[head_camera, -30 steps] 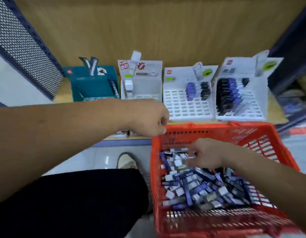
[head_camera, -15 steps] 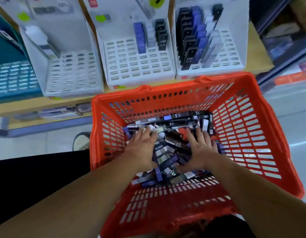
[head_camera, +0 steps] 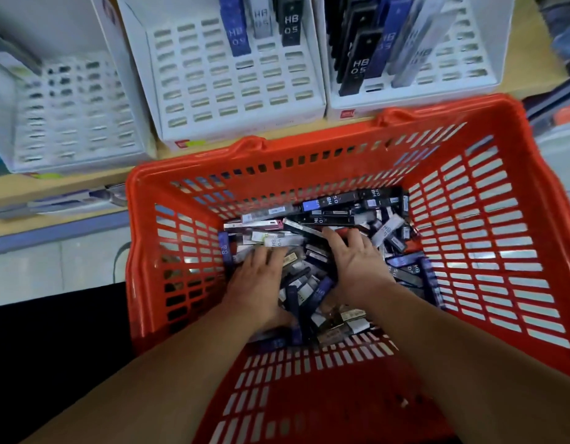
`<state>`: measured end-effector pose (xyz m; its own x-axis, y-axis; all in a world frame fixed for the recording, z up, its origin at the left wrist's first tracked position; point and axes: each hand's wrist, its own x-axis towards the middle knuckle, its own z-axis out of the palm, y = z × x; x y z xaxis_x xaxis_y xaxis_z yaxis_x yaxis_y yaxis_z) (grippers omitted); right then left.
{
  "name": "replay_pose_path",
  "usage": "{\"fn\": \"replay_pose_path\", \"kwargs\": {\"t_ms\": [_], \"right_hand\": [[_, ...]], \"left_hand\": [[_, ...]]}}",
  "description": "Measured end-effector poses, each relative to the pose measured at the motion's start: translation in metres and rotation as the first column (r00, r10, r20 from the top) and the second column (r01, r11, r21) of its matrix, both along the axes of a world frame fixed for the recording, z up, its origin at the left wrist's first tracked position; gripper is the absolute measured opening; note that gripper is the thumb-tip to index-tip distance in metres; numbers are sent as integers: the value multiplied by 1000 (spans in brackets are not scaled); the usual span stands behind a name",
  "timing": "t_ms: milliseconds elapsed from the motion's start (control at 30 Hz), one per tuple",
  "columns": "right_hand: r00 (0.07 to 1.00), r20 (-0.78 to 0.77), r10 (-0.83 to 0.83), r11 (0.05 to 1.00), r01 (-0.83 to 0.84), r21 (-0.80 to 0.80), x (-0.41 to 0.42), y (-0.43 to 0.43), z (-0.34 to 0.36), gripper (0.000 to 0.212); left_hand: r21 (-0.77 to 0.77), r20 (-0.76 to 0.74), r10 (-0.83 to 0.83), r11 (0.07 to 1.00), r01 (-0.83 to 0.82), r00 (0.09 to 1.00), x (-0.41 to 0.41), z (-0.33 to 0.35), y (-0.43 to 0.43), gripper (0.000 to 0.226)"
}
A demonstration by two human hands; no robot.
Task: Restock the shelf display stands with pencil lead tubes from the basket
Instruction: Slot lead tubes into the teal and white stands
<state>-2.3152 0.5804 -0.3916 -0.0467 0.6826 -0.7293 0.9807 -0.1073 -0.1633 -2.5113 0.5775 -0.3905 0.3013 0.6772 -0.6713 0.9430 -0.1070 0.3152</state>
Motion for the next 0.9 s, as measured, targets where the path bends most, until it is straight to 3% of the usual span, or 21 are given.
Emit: {"fn": "replay_pose_path", "kwargs": {"t_ms": [100, 300, 433, 567, 667, 767, 900], "right_hand": [[994, -36, -106, 994, 105, -15, 3, 5, 0, 136], [953, -108, -283, 959, 279, -51, 9, 13, 4, 112], [979, -71, -189, 977, 180, -112, 6, 11, 0, 123], [993, -24, -114, 984, 109, -139, 0, 12, 4, 133], [995, 1, -100, 995, 100, 0, -6, 3, 1, 126], [995, -7, -97, 984, 97, 147, -10, -11, -4, 114], [992, 66, 110, 958, -124, 260, -22, -8, -1, 129]], "left_hand": [[-2, -25, -30, 1000, 30, 999, -1, -2, -3, 135], [83, 32, 188, 978, -190, 982, 7, -11, -4, 107], [44, 70, 255, 965, -258, 964, 4, -13, -1, 96], [-100, 63, 362, 930, -355, 930, -1, -13, 1, 66], [-124, 56, 339, 936, -330, 939, 0, -9, 3, 41], [-124, 52, 370, 924, -362, 928, 1, -7, 2, 32], [-99, 86, 511, 858, -503, 855, 1, 0, 2, 33]]}}
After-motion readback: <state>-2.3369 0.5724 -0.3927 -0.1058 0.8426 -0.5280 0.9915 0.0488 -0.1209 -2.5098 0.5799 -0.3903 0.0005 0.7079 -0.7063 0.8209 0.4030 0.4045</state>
